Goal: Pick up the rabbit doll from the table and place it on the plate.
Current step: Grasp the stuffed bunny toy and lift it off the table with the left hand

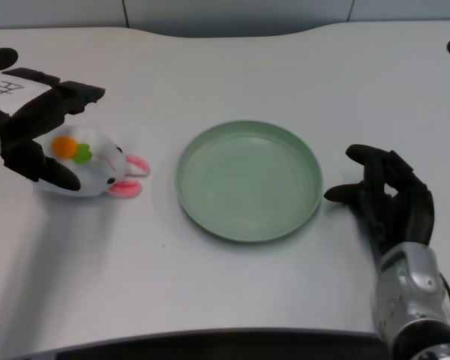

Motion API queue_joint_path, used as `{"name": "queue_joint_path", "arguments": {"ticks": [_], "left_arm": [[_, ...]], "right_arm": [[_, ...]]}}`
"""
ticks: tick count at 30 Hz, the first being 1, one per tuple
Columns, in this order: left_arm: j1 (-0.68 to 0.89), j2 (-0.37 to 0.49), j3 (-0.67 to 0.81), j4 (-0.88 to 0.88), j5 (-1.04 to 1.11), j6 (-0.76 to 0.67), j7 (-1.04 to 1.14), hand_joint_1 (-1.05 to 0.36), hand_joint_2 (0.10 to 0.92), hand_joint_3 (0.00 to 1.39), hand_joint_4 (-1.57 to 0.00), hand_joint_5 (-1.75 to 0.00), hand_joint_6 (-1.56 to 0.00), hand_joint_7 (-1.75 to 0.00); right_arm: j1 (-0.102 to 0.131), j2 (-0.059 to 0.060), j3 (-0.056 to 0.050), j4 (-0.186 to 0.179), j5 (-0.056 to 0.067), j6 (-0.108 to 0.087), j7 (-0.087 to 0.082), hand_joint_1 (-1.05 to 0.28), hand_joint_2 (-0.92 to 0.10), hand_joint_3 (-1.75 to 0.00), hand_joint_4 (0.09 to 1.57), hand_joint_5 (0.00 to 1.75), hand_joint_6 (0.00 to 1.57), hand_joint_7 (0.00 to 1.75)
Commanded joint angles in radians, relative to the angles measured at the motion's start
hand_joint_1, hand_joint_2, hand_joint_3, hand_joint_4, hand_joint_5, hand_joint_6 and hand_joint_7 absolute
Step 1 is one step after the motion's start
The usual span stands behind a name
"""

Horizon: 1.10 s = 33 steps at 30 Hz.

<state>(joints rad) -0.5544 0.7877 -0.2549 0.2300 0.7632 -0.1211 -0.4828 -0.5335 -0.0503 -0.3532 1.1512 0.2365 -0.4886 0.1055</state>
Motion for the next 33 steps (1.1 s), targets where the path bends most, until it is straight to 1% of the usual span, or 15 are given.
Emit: {"name": "queue_joint_path", "arguments": {"ticks": [1, 3, 7, 10, 13, 15, 17, 20, 21, 25, 27, 29, 31, 32, 33], "left_arm": [[-0.037, 0.010, -0.035, 0.044, 0.040, -0.013, 0.015, -0.98, 0.921, 0.04, -0.12, -0.07, -0.18, -0.06], [-0.057, 0.003, -0.057, 0.077, 0.070, -0.016, 0.028, -0.99, 0.919, 0.03, -0.13, -0.07, -0.18, -0.05], [-0.096, -0.016, -0.100, 0.140, 0.112, -0.012, 0.037, -0.98, 0.914, 0.02, -0.12, -0.07, -0.16, -0.03], [-0.137, -0.043, -0.140, 0.218, 0.143, -0.009, 0.047, -0.99, 0.917, 0.01, -0.09, -0.06, -0.12, -0.01], [-0.172, -0.069, -0.170, 0.291, 0.163, -0.018, 0.088, -0.99, 0.917, 0.01, -0.09, -0.06, -0.13, -0.01], [-0.198, -0.094, -0.190, 0.358, 0.171, -0.029, 0.138, -1.00, 0.914, 0.01, -0.09, -0.06, -0.13, -0.01], [-0.213, -0.104, -0.202, 0.395, 0.172, -0.037, 0.164, -1.01, 0.913, 0.00, -0.10, -0.07, -0.14, -0.01], [-0.224, -0.105, -0.212, 0.417, 0.169, -0.045, 0.179, -1.01, 0.913, 0.00, -0.10, -0.07, -0.14, -0.01], [-0.246, -0.127, -0.227, 0.460, 0.177, -0.038, 0.185, -1.01, 0.913, 0.00, -0.10, -0.07, -0.14, -0.01], [-0.308, -0.191, -0.276, 0.617, 0.196, -0.037, 0.260, -1.02, 0.916, 0.01, -0.08, -0.06, -0.14, -0.01], [-0.327, -0.209, -0.295, 0.675, 0.203, -0.040, 0.300, -1.02, 0.912, 0.01, -0.08, -0.06, -0.14, -0.01], [-0.344, -0.221, -0.319, 0.725, 0.211, -0.045, 0.324, -1.02, 0.905, 0.00, -0.08, -0.07, -0.15, -0.02], [-0.361, -0.235, -0.342, 0.774, 0.217, -0.047, 0.331, -1.00, 0.906, 0.00, -0.10, -0.08, -0.16, -0.02], [-0.367, -0.241, -0.354, 0.797, 0.220, -0.048, 0.339, -1.00, 0.906, 0.00, -0.10, -0.08, -0.17, -0.02], [-0.371, -0.247, -0.365, 0.818, 0.224, -0.050, 0.346, -1.00, 0.906, 0.00, -0.11, -0.08, -0.17, -0.02]], "right_arm": [[0.013, 0.009, -0.003, -0.020, 0.014, 0.009, 0.018, -0.40, -0.92, -0.44, 0.86, 1.30, 0.76, 0.94], [0.014, 0.011, -0.003, -0.027, 0.015, 0.012, 0.016, -0.40, -0.92, -0.44, 0.87, 1.30, 0.76, 0.94], [0.018, 0.011, -0.008, -0.028, 0.020, 0.006, 0.026, -0.40, -0.92, -0.44, 0.86, 1.31, 0.77, 0.95], [0.009, -0.002, -0.004, -0.007, 0.007, 0.009, 0.015, -0.43, -0.92, -0.41, 0.88, 1.29, 0.78, 0.95], [0.000, -0.009, -0.025, 0.017, 0.030, 0.003, 0.059, -0.42, -0.92, -0.40, 0.90, 1.28, 0.78, 0.95], [0.001, -0.013, -0.017, 0.020, 0.015, 0.002, 0.041, -0.42, -0.92, -0.40, 0.88, 1.27, 0.77, 0.94], [0.002, -0.015, -0.013, 0.020, 0.005, 0.001, 0.030, -0.42, -0.92, -0.40, 0.87, 1.26, 0.76, 0.93], [0.002, -0.015, -0.013, 0.021, 0.004, 0.001, 0.028, -0.42, -0.92, -0.40, 0.86, 1.26, 0.76, 0.93], [-0.003, -0.019, -0.017, 0.024, 0.008, 0.006, 0.031, -0.42, -0.92, -0.41, 0.86, 1.26, 0.76, 0.93], [-0.010, -0.034, -0.019, 0.034, 0.009, 0.024, 0.033, -0.43, -0.92, -0.39, 0.89, 1.27, 0.78, 0.93], [-0.010, -0.038, -0.018, 0.038, 0.008, 0.024, 0.032, -0.43, -0.92, -0.38, 0.90, 1.26, 0.79, 0.91], [-0.009, -0.037, -0.019, 0.040, 0.010, 0.022, 0.033, -0.43, -0.92, -0.37, 0.90, 1.25, 0.79, 0.90], [-0.008, -0.036, -0.024, 0.042, 0.017, 0.019, 0.045, -0.43, -0.92, -0.38, 0.90, 1.24, 0.80, 0.89], [-0.008, -0.037, -0.025, 0.043, 0.018, 0.016, 0.049, -0.42, -0.92, -0.39, 0.90, 1.24, 0.80, 0.89], [-0.008, -0.039, -0.024, 0.043, 0.015, 0.015, 0.047, -0.43, -0.92, -0.39, 0.91, 1.25, 0.81, 0.88]]}}
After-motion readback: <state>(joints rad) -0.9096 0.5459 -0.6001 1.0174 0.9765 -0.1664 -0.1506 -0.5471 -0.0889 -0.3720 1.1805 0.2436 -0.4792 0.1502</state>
